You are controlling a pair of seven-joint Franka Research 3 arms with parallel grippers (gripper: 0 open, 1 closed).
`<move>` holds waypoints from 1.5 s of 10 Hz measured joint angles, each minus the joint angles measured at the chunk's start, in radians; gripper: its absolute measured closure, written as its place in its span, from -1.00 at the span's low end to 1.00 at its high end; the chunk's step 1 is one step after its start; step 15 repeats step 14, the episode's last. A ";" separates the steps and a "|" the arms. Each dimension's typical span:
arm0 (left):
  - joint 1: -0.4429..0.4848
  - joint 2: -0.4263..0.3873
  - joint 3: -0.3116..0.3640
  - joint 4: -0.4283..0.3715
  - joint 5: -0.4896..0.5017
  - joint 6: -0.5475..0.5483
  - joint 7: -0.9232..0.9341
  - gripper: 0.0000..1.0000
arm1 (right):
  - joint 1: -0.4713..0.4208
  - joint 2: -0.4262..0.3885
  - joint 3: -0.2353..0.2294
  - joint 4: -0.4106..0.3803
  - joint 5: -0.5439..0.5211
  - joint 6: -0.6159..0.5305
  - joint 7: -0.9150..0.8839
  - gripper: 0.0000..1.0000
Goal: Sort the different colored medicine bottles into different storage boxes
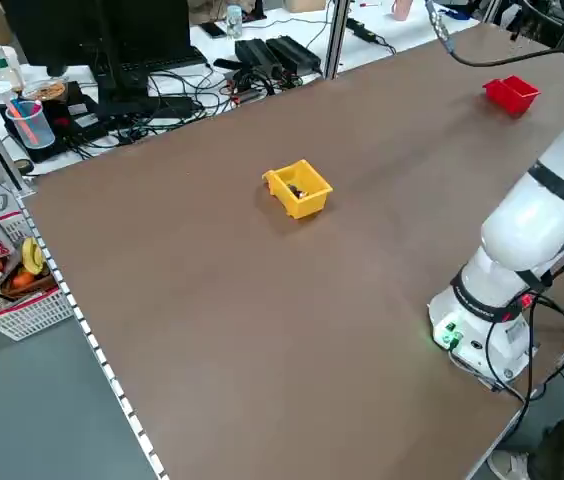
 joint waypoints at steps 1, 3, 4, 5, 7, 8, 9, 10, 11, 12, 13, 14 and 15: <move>0.000 0.000 -0.001 0.000 0.000 0.000 -0.002 -1.00 | -0.016 0.029 0.000 0.099 0.000 -0.076 -0.071 -1.00; 0.000 0.000 -0.006 -0.001 0.000 -0.001 -0.004 -1.00 | -0.043 0.061 0.000 0.261 0.002 -0.207 -0.140 -1.00; 0.000 0.001 -0.008 -0.001 0.000 -0.001 -0.004 -1.00 | -0.061 0.062 0.000 0.328 0.031 -0.273 -0.147 -1.00; 0.001 0.001 -0.007 -0.001 0.000 -0.001 -0.004 -1.00 | -0.083 0.056 0.000 0.380 0.073 -0.321 -0.153 -1.00; 0.004 0.001 -0.007 -0.001 0.000 -0.001 -0.005 -1.00 | -0.095 0.022 0.002 0.424 0.102 -0.385 -0.160 -1.00; 0.003 0.001 -0.008 -0.001 0.000 -0.001 -0.005 -1.00 | -0.095 0.005 0.006 0.430 0.105 -0.413 -0.160 -1.00; 0.002 0.002 -0.008 -0.001 0.000 -0.001 -0.006 -1.00 | -0.094 -0.012 0.012 0.431 0.106 -0.422 -0.160 -1.00; 0.001 0.002 -0.008 -0.001 0.000 -0.001 -0.009 -1.00 | -0.092 -0.024 0.017 0.431 0.109 -0.427 -0.160 -1.00; 0.000 0.003 -0.009 -0.001 0.000 -0.001 -0.011 -1.00 | -0.089 -0.034 0.021 0.430 0.115 -0.431 -0.160 -1.00; 0.000 0.004 -0.010 -0.001 0.000 -0.001 -0.013 -1.00 | -0.084 -0.040 0.025 0.429 0.122 -0.434 -0.159 -1.00; 0.000 0.004 -0.010 -0.001 0.001 -0.001 -0.013 -1.00 | -0.080 -0.042 0.026 0.428 0.125 -0.434 -0.159 -1.00; 0.000 0.004 -0.010 -0.001 0.001 -0.001 -0.014 -1.00 | -0.076 -0.042 0.026 0.427 0.125 -0.434 -0.159 -1.00; 0.000 0.004 -0.010 -0.001 0.001 -0.001 -0.014 -1.00 | -0.076 -0.042 0.026 0.427 0.125 -0.434 -0.159 -1.00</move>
